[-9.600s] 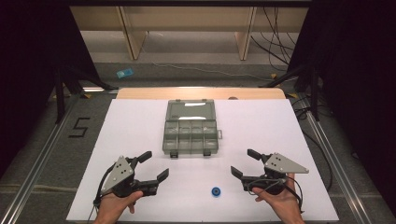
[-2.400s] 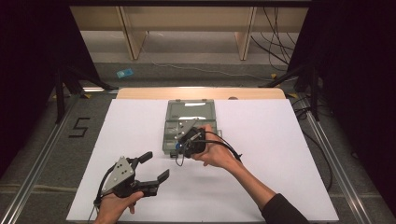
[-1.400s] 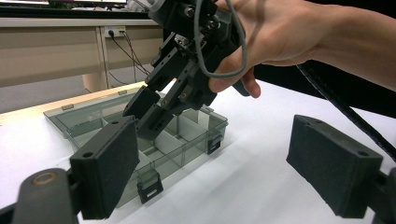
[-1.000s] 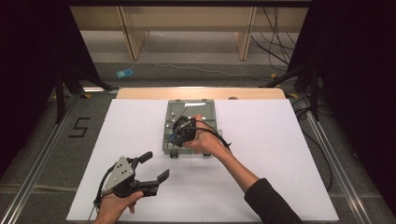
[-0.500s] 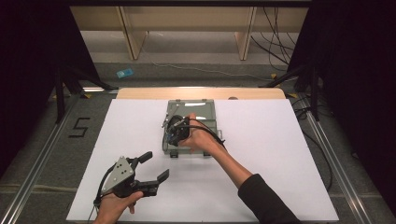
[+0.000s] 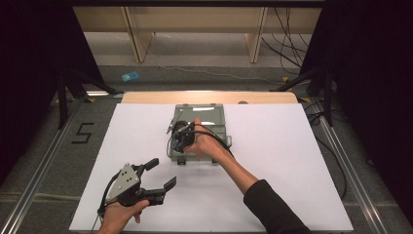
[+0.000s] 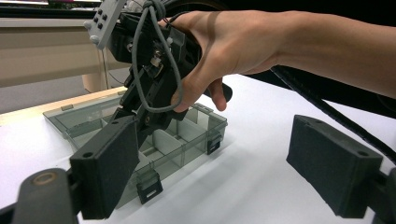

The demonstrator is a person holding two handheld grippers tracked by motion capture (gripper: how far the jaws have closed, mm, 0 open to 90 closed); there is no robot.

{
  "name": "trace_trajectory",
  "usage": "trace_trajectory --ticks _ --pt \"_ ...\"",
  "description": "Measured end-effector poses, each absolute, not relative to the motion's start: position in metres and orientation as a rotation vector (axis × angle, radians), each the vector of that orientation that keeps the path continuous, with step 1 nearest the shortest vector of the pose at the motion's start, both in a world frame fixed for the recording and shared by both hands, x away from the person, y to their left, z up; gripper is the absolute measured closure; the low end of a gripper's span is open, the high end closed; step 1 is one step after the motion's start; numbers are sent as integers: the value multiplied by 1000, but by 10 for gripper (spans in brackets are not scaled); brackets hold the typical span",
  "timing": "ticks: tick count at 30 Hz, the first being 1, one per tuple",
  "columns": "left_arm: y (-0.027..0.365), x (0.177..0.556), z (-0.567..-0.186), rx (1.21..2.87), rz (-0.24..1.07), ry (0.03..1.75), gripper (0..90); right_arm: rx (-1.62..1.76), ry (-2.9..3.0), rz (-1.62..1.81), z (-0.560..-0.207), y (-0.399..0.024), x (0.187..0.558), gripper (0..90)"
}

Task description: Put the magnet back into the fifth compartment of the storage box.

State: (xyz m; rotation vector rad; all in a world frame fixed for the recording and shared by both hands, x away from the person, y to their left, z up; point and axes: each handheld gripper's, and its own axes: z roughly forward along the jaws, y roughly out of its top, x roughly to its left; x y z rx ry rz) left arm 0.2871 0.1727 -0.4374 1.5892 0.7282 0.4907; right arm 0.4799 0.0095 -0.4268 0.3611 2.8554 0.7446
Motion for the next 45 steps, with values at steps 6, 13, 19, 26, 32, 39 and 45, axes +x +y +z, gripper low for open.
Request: trace_trajectory --ticks 6,13,19,26,32,39,45 --pt "173 287 -437 1589 490 728 159 380 2856 722 -431 10 482 622" --pt "173 287 -437 1589 491 728 159 376 2862 724 -433 12 482 593" --pt "173 287 -437 1589 491 728 159 386 2847 740 -429 9 482 536" --pt "172 288 -438 1582 488 723 159 408 2817 762 -421 3 480 433" --pt "173 287 -438 1588 492 730 159 401 2788 794 -411 0 472 367" --pt "173 288 -438 1584 489 726 159 389 2768 833 -400 -5 461 321" --pt "173 288 -438 1585 489 731 159 369 2742 897 -398 -14 452 323"
